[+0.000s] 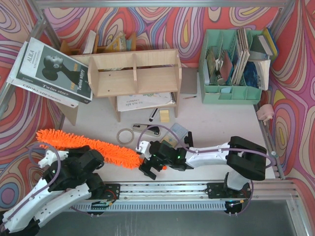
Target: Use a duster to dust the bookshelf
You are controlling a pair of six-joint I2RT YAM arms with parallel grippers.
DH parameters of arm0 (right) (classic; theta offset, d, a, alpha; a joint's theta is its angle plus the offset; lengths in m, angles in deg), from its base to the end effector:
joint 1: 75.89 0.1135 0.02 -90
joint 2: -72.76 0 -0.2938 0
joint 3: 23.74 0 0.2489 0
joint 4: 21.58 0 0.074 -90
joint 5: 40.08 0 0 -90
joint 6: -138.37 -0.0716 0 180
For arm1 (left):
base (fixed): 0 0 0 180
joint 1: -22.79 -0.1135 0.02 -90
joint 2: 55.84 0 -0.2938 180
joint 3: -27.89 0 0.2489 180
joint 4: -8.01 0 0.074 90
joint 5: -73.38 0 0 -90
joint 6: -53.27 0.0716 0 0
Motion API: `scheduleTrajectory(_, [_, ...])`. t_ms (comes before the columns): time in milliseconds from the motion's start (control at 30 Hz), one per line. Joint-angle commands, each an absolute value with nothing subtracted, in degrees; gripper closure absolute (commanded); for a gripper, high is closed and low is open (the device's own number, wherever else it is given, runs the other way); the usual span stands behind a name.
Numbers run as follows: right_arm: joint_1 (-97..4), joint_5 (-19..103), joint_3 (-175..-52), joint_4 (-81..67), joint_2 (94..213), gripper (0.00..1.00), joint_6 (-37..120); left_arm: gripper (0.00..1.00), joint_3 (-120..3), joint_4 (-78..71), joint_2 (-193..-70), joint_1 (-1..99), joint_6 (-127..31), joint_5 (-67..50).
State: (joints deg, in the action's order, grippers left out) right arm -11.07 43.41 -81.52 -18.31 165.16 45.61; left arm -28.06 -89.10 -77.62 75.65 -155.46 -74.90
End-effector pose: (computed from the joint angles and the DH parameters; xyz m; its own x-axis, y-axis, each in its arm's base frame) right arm 0.1423 0.3217 0.1765 -0.3061 -0.5387 -0.7849 -0.9235 0.3681 0.1076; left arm 0.0509 0.0337 0.2629 0.0958 -0.8901 -0.4456 -0.5606 0.3216 -0.7630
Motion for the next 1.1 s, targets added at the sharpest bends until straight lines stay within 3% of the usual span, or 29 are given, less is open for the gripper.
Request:
scheduleTrajectory(0, [-10.85,43.62,-83.79,-21.44,166.98,0.04,46.77,1.00,-27.97,-89.83,-75.88,75.50,-158.85,-75.13])
scheduleTrajectory(333, [-10.85,43.12,-84.44,-22.29,167.84,0.09,46.83,1.00,-28.42,-89.42,-71.99,75.49,-158.69,-74.29])
scheduleTrajectory(500, [-10.85,43.18,-84.41,-22.28,167.66,0.17,46.84,1.00,-28.12,-87.67,-71.00,75.49,-157.99,-73.52])
scheduleTrajectory(1067, [-10.85,43.26,-84.26,-21.07,165.27,0.65,46.88,1.00,-28.79,-87.32,-70.23,75.50,-157.28,-74.05])
